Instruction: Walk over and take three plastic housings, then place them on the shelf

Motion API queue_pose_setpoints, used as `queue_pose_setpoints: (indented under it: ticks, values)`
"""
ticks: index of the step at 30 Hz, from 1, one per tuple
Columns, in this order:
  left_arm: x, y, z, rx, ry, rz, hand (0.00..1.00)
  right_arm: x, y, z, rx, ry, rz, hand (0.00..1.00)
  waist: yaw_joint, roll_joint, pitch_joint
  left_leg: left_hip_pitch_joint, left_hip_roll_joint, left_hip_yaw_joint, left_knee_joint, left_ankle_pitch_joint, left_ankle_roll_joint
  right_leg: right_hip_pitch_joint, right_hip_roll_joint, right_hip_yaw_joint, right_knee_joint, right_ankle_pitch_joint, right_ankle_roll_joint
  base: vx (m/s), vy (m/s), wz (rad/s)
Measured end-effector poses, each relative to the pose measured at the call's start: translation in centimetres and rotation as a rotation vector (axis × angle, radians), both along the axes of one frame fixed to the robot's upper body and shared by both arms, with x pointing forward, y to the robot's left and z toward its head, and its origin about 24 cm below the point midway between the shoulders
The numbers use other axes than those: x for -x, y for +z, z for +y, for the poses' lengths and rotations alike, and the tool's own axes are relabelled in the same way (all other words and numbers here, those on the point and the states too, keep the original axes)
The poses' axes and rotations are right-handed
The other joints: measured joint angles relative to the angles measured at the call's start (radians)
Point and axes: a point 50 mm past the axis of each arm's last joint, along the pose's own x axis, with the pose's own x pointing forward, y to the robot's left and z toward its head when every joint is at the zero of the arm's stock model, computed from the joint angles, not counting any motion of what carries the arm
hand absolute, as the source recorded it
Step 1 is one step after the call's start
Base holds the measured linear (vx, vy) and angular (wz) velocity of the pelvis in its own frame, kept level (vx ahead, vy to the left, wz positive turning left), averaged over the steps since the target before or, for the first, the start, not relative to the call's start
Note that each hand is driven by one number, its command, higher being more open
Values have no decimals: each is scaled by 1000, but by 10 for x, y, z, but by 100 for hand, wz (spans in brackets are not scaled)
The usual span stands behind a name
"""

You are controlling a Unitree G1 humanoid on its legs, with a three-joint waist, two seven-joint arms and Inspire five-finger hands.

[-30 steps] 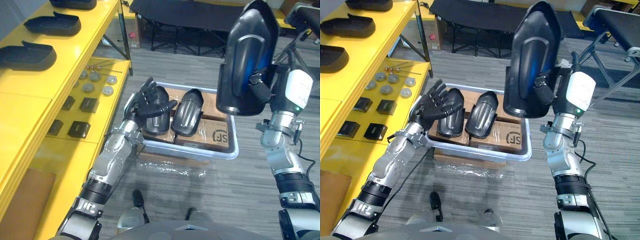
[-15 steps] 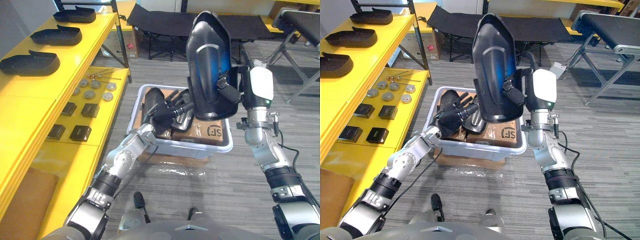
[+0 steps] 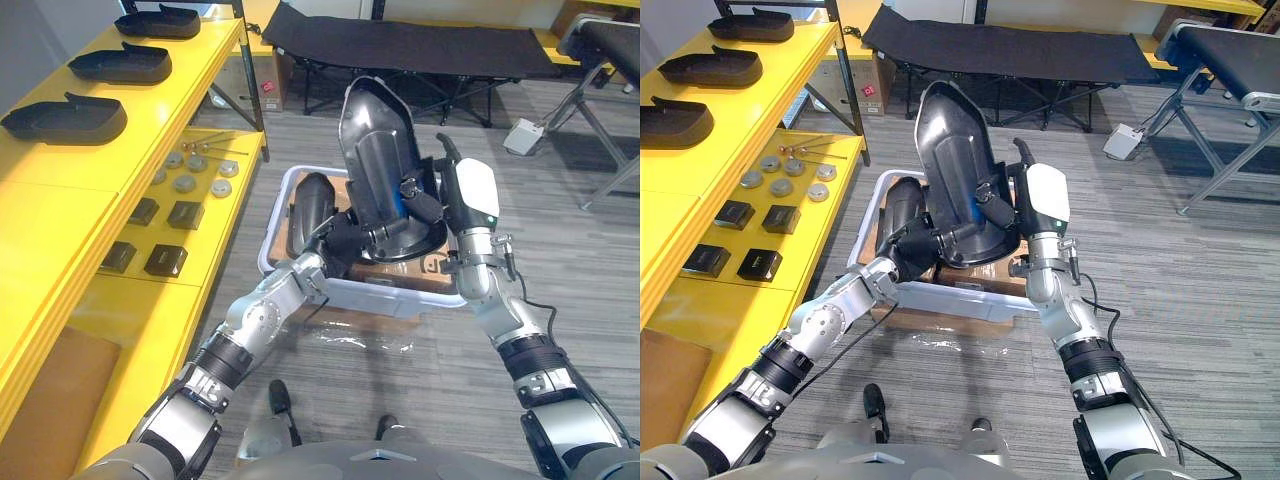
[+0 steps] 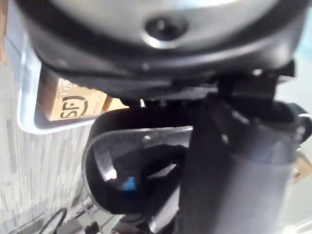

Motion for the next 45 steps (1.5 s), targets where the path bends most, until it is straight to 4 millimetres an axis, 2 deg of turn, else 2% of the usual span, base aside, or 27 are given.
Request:
queue_pose_setpoints:
  ticks: [5, 9, 11, 15, 19, 26, 29, 33, 34, 39, 43, 45]
  values:
    - [0, -9, -1, -36, 62, 65, 0, 2, -8, 16, -43, 52, 28, 0, 0, 0, 0, 0, 5, -3, 0, 1, -2, 0, 8, -1, 0, -3, -6, -27, 2, 0]
    - [0, -10, -5, -34, 93, 78, 0, 2, -11, 17, -84, 50, 46, 0, 8, 0, 0, -1, 7, -4, 0, -1, -7, 0, 7, -1, 0, -5, -10, -8, 1, 0]
    - [-1, -18, -5, -30, 179, 125, 0, 5, -13, 31, -101, 96, 41, 0, 4, -4, -3, -1, 7, -3, 0, -1, -7, -1, 6, 1, 0, -5, -10, 0, 0, 0]
    - [2, -22, -9, -20, 208, 145, 0, 8, -21, 31, -134, 65, 68, 0, 21, -10, -7, -2, 7, -3, 0, -1, -6, -1, 6, 1, 0, -5, -10, 0, 0, 0]
    - [7, -27, -8, 5, 268, 164, 0, 12, -28, 38, -196, 38, 78, 0, 23, -12, -9, -2, 6, -3, 0, -1, -5, -1, 5, 1, -1, -5, -9, 0, 0, 0]
    - [16, -36, -14, 17, 299, 225, 0, 21, -43, 37, -217, 18, 120, 0, 22, -15, -10, 0, 6, -3, 0, -1, -6, -1, 6, 1, 1, -5, -8, 0, 0, 0]
    - [16, -36, -16, -11, 304, 203, 0, 26, -48, 37, -246, -5, 127, 0, 22, -15, -10, 1, 7, -2, 0, -2, -7, 0, 6, 2, 1, -6, -10, 0, 0, 0]
    - [14, -29, -14, -77, 347, 69, 0, 34, -53, 38, -316, -32, 115, 0, 21, -16, -10, 3, 6, 0, 0, -6, -12, -1, 4, 4, 2, -7, -12, 0, 0, 0]
    - [12, -25, -12, -100, 364, 6, 0, 36, -52, 40, -343, -34, 100, 100, 21, -17, -9, 5, 7, 1, -1, -7, -13, -1, 4, 6, 1, -8, -12, 0, 0, -3]
    - [9, -9, -6, -150, 427, -208, 0, 47, -47, 47, -444, -8, 33, 100, 21, -24, -11, 13, 6, 8, -1, -11, -15, 0, 2, 13, 1, -9, -13, 0, 0, -4]
    - [4, 9, 5, -190, 520, -342, 0, 60, -59, 46, -515, 9, 101, 100, 20, -42, -21, 13, 7, 9, 0, -13, -17, 0, 3, 14, 0, -10, -15, 0, 0, 0]
    - [4, 17, 8, -236, 536, -420, 0, 63, -58, 46, -539, 16, 107, 100, 20, -44, -21, 13, 1, 11, 0, -10, -14, -2, 4, 14, 2, -10, -15, 0, 0, 0]
